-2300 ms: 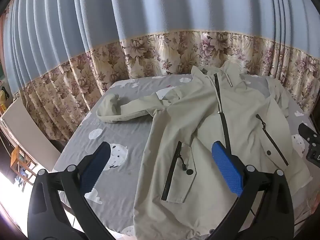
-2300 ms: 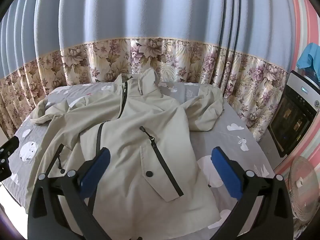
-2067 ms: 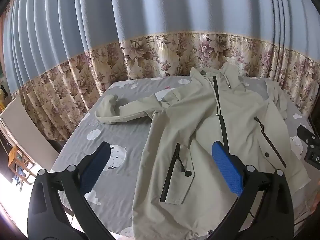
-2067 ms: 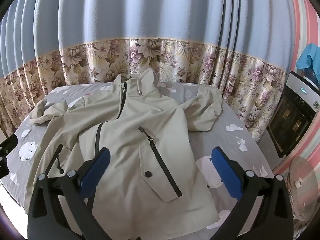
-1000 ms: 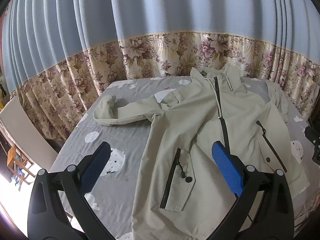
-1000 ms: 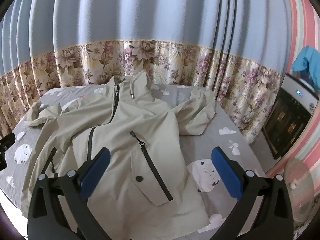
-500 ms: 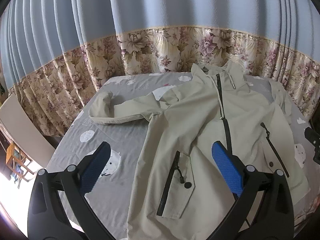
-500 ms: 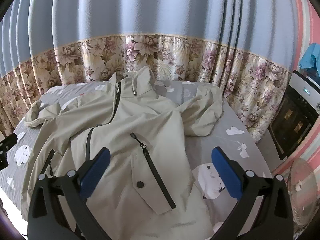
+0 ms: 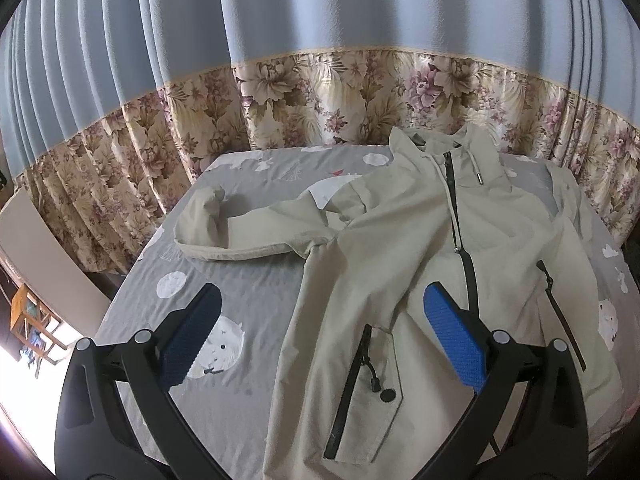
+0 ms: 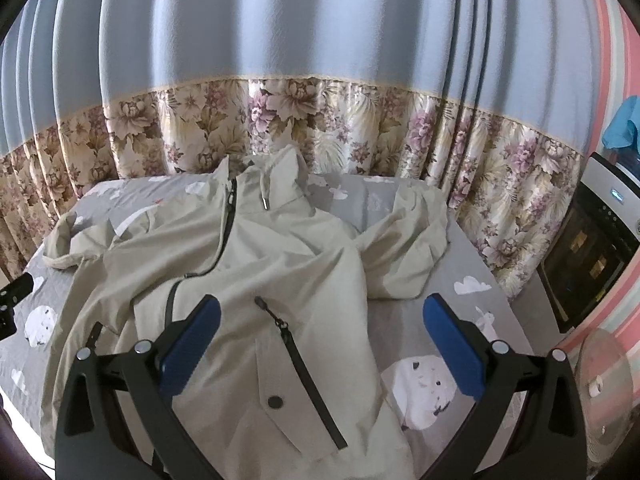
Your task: Fold large clothes
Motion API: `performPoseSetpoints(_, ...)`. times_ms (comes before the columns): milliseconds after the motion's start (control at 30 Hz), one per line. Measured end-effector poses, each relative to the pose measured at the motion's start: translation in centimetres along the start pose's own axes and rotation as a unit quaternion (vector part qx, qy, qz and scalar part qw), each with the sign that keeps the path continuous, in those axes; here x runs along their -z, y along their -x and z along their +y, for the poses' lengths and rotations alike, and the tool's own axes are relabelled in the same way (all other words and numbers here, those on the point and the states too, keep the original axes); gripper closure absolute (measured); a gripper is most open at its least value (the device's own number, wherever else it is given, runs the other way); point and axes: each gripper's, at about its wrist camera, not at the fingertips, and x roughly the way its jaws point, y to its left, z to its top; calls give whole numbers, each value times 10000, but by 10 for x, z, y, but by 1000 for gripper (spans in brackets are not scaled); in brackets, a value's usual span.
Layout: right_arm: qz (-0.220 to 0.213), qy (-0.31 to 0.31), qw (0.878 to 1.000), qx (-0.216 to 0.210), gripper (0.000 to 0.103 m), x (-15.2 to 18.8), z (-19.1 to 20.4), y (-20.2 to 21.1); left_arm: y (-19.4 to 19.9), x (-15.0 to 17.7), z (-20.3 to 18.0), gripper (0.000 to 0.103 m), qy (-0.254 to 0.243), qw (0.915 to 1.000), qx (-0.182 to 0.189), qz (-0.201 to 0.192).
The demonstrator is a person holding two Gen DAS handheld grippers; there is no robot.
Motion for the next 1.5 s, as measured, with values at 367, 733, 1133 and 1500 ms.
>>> performPoseSetpoints(367, -183, 227, 9978, -597, 2, -10, 9, -21, -43, -10, 31, 3, 333, 9991, 263, 9)
performPoseSetpoints(733, 281, 241, 9964, -766, 2, -16, 18, -60, -99, -11, 75, 3, 657, 9954, 336, 616)
performPoseSetpoints(1133, 160, 676, 9972, -281, 2, -52, 4, -106, -205, -77, 139, 3, 345, 9884, -1309, 690)
performPoseSetpoints(1500, 89, 1068, 9936, 351, 2, -91, -23, -142, -321, -72, 211, 52, 807, 9752, -1046, 1775)
